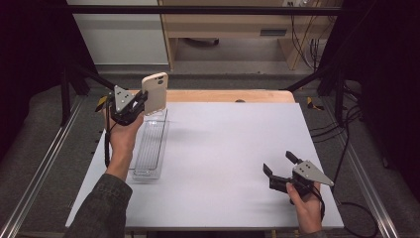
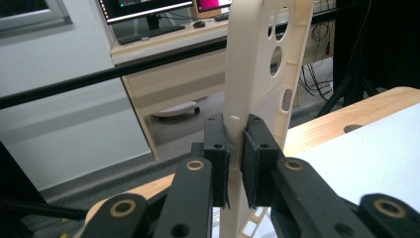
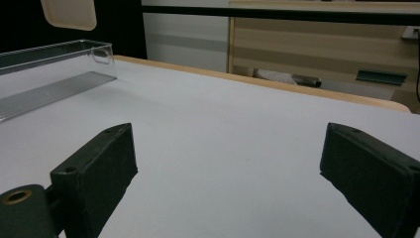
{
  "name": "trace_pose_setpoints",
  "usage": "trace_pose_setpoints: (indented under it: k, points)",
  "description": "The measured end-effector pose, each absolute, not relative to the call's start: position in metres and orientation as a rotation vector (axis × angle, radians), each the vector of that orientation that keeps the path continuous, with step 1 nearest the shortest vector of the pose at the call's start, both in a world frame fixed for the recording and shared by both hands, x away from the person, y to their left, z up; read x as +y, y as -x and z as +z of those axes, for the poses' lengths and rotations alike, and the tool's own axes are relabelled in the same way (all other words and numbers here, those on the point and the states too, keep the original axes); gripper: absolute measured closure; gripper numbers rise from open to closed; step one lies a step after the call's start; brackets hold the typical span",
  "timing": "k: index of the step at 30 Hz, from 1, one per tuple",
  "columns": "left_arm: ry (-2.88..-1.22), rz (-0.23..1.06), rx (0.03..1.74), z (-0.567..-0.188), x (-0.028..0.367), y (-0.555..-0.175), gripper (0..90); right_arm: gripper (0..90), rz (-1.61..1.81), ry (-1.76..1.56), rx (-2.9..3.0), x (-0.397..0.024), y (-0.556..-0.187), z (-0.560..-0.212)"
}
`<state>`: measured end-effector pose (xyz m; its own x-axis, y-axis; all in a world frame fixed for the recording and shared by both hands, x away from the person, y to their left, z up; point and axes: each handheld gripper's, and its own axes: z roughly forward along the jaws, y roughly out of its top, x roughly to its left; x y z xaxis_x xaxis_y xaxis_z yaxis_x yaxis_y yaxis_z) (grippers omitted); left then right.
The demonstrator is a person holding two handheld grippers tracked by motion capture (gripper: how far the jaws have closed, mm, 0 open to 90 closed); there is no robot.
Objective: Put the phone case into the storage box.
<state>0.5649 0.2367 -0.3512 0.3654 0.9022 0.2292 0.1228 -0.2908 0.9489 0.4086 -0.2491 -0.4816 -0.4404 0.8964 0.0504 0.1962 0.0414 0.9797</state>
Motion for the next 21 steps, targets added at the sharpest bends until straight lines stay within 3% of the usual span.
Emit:
trace_pose_setpoints:
  k: [21]
  points:
    - [-1.713,0.969,1.044,-0.376,0.251,-0.576,81.5,6.8,1.455,-1.124,1.705,-0.250,-0.409,-0.485]
